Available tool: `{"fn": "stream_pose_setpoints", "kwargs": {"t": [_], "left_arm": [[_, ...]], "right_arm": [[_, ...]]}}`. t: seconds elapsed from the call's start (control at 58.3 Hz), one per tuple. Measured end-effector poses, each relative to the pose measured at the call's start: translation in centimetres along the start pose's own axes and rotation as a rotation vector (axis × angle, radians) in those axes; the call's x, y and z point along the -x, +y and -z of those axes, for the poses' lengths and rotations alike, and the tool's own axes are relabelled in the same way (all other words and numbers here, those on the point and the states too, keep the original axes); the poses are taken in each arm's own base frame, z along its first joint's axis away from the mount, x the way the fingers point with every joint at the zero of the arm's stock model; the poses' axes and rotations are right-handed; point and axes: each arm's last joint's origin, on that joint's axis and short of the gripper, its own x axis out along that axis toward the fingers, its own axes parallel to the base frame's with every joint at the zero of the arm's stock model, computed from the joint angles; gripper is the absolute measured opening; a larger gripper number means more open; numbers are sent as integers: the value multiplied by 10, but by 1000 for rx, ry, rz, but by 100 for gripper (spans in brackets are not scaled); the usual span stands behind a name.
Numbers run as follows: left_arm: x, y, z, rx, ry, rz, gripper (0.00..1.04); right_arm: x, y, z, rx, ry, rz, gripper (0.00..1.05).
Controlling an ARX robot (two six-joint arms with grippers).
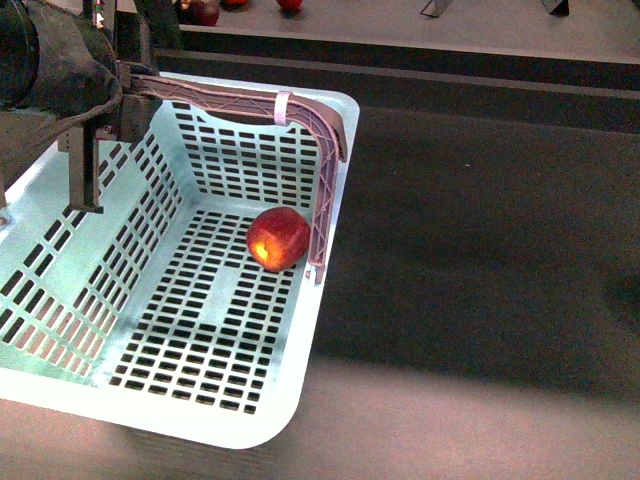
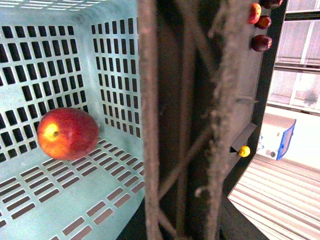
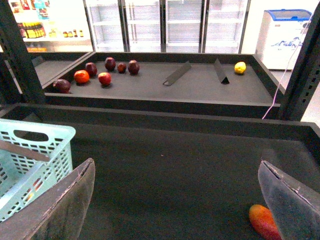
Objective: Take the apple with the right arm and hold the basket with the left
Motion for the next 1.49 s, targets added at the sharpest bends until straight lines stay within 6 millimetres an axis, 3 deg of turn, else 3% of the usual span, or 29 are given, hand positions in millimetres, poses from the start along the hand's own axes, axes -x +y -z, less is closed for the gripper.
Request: {"fn": "stream_pose_setpoints", "kwargs": {"t": [0.171, 0.446, 0.6, 0.72, 0.84, 1.063, 1.132, 1.183, 1.303, 1.389, 1.423, 1.492], "left_arm": [[0, 4, -5, -10, 14, -12, 10], [13, 2, -11, -15, 2, 2, 55], [41, -1, -11, -14, -54, 15, 79], [74, -3, -7, -9, -107, 54, 99], [106, -2, -3, 14, -183, 53, 98], [111, -2, -3, 28, -187, 64, 98], [108, 7, -6, -163, -191, 217, 87], [113, 21, -12, -433, -246, 332, 76], [134, 32, -26, -973, -450, 408, 55], [146, 39, -33, -1198, -526, 379, 40], [151, 48, -37, -1289, -545, 351, 30], [156, 57, -40, -1346, -550, 328, 17]], "right_arm": [[0, 0, 0, 0, 0, 0, 96], [0, 0, 0, 0, 0, 0, 96], [0, 0, 0, 0, 0, 0, 96], [0, 0, 0, 0, 0, 0, 96], [0, 0, 0, 0, 0, 0, 96], [0, 0, 0, 0, 0, 0, 96], [0, 0, 0, 0, 0, 0, 96], [0, 0, 0, 0, -1, 0, 96], [0, 0, 0, 0, -1, 0, 96], [0, 0, 0, 0, -1, 0, 96], [0, 0, 0, 0, 0, 0, 96], [0, 0, 0, 0, 0, 0, 96]]}}
